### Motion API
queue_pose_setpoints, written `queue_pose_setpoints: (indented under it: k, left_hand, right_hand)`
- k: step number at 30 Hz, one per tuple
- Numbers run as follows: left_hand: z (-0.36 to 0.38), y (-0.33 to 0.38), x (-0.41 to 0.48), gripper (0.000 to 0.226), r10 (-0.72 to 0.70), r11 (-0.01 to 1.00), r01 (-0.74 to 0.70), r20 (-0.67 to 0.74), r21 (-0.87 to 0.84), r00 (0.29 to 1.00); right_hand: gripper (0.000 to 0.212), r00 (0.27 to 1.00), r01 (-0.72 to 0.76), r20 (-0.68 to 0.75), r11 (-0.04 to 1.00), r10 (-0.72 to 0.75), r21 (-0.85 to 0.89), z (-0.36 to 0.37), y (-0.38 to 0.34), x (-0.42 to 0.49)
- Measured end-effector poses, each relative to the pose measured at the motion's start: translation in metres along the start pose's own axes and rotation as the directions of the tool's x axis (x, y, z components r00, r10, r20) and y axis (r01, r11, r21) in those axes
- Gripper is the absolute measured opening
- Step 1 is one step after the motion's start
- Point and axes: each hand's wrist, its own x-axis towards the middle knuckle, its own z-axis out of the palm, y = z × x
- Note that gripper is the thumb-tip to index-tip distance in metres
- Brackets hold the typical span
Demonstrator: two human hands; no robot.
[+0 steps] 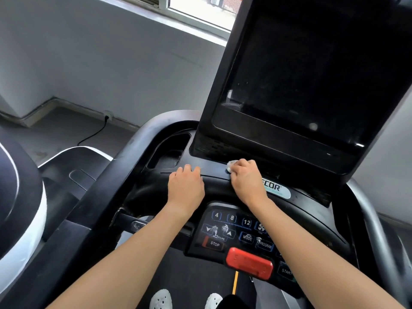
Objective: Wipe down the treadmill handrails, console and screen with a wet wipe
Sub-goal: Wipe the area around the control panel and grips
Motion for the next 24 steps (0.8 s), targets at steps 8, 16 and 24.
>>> queue_pose_setpoints:
  k: [8, 16, 24]
  left_hand:
    - [-0.001, 0.022, 0.015, 0.027, 0.118, 0.991, -0.116, 0.027, -0.059, 0.993]
    - [0.004, 0.026, 0.016, 0.028, 0.157, 0.975, -0.147, 0.049, -0.166, 0.986]
    - [0.004, 0.024, 0.015, 0.025, 0.173, 0.979, -0.167, 0.041, -0.119, 0.984]
  right_hand:
    - [0.019, 1.0, -0.007, 0.013, 0.999, 0.007, -0.032, -0.014, 0.026, -0.013]
    - [0.019, 0.99, -0.132, -0.073, 0.981, 0.122, -0.14, -0.013, 0.029, -0.017]
    - [0.019, 0.999, 0.028, 0.023, 0.994, -0.026, -0.106, -0.016, 0.023, -0.018]
